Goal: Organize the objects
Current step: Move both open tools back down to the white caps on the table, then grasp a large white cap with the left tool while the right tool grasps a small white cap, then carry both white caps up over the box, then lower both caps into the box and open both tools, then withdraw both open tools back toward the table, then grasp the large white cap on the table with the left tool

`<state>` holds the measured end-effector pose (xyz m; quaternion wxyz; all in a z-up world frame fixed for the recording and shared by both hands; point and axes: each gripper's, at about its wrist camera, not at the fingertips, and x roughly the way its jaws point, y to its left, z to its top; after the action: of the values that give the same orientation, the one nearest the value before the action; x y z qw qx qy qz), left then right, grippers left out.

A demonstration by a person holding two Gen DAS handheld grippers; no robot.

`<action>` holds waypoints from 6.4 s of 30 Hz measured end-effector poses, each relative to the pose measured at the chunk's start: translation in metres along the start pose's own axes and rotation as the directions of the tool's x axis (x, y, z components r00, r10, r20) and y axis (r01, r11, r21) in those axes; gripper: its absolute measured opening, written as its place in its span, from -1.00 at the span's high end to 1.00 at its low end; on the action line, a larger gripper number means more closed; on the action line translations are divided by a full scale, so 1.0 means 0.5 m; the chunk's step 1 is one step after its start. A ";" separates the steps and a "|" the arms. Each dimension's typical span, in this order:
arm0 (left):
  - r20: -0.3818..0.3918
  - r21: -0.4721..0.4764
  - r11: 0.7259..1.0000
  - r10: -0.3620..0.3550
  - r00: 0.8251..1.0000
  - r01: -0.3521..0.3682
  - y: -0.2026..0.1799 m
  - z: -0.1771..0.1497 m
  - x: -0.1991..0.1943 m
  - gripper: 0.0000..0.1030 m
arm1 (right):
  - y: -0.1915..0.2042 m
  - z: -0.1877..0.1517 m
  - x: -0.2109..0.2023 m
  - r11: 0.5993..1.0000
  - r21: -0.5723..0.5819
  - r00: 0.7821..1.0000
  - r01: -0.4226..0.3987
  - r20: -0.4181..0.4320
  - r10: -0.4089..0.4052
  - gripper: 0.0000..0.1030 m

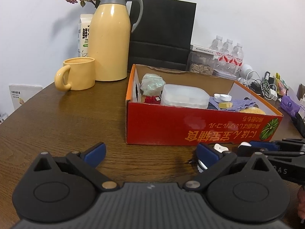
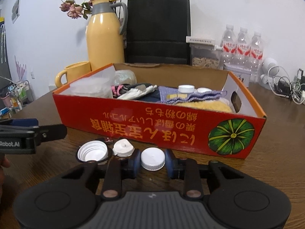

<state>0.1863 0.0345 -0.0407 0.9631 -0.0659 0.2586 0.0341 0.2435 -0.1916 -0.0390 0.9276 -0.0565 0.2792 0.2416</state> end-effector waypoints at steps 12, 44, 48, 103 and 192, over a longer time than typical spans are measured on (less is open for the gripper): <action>-0.009 -0.019 0.999 0.030 0.999 -0.031 0.007 -0.001 0.003 -1.00 | 0.002 -0.018 -0.085 0.997 -0.022 0.975 0.075 0.213 -0.069 0.48; -0.156 0.103 0.991 -0.065 0.986 0.081 -0.148 -0.005 0.069 -0.17 | -0.025 -0.032 -0.130 0.999 0.030 0.952 0.016 0.305 -0.024 0.48; -0.139 0.106 0.991 -0.069 0.988 0.084 -0.150 -0.001 0.060 -0.13 | -0.025 -0.031 -0.133 1.000 0.030 0.950 0.006 0.311 -0.015 0.48; 0.162 0.024 0.995 -0.102 0.981 0.099 -0.159 0.199 0.111 0.01 | -0.067 0.150 0.036 0.992 0.057 0.935 0.112 0.333 -0.125 0.48; -0.132 0.160 0.984 -0.057 0.990 0.079 -0.145 -0.021 0.040 -0.82 | -0.068 -0.033 -0.109 0.980 0.064 0.957 0.189 0.211 -0.198 -1.00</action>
<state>0.2058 -0.0382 -0.0518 0.9475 0.0031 0.3188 -0.0246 0.2122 -0.2479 -0.0241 0.9727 -0.0368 0.1750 0.1482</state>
